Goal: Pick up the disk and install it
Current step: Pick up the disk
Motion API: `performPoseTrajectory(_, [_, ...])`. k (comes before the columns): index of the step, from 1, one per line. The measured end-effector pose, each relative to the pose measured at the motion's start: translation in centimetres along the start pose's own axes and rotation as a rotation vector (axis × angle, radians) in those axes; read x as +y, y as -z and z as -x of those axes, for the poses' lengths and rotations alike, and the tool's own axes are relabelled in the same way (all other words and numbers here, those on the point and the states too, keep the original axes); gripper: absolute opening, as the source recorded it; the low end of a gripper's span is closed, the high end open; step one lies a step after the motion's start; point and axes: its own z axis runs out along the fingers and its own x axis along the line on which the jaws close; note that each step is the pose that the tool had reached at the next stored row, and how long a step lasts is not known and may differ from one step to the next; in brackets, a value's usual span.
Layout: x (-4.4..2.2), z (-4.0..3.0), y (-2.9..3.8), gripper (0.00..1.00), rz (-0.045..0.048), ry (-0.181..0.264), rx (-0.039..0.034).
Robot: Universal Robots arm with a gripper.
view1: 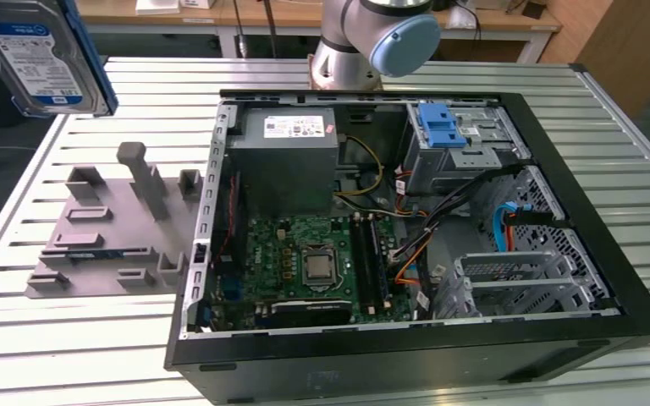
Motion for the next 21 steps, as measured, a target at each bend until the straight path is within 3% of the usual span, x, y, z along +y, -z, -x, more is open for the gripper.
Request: performPoseTrajectory(21, [-0.05, -0.03, 3.41, 0.36, 0.0, 0.0, 0.0])
